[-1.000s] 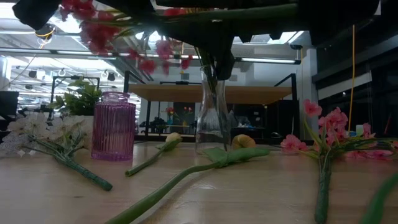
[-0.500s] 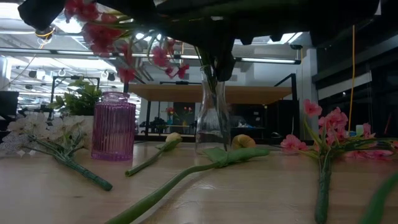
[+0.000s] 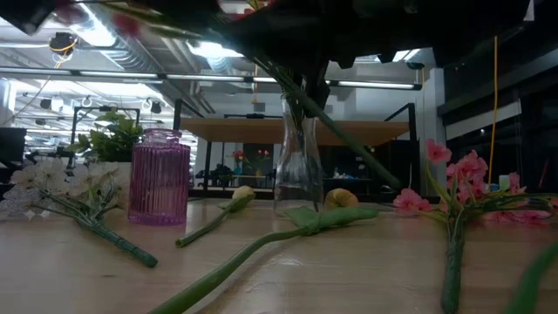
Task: Pick and place flowers into a vace then onto a shelf
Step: Put the orange flowers into the transparent vase
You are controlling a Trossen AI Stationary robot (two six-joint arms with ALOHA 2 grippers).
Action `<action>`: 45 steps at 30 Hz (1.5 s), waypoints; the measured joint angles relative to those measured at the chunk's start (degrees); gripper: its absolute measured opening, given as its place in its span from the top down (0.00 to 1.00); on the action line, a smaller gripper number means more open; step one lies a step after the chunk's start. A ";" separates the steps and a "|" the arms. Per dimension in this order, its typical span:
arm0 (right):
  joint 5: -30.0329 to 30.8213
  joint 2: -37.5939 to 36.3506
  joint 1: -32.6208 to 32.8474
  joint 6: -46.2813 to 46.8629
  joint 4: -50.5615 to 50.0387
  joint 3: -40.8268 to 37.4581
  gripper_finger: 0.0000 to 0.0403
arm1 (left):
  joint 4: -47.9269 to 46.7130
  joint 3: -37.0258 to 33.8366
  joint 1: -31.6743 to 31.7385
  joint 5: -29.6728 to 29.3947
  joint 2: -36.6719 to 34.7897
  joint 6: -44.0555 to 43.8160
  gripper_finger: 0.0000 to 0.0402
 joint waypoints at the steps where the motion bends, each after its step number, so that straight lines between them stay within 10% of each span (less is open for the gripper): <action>1: 0.02 0.00 -0.08 -0.10 0.13 0.02 0.99 | 0.04 0.00 -0.48 0.02 0.00 -0.92 0.80; 31: -11.23 -0.02 -0.61 -11.69 -1.32 2.69 1.00 | -6.76 -0.02 -17.81 -0.91 -7.44 -54.83 0.99; 45: -11.18 -0.13 -1.60 -22.87 -19.82 18.75 1.00 | 0.12 -0.02 -18.80 4.42 -7.67 -60.89 1.00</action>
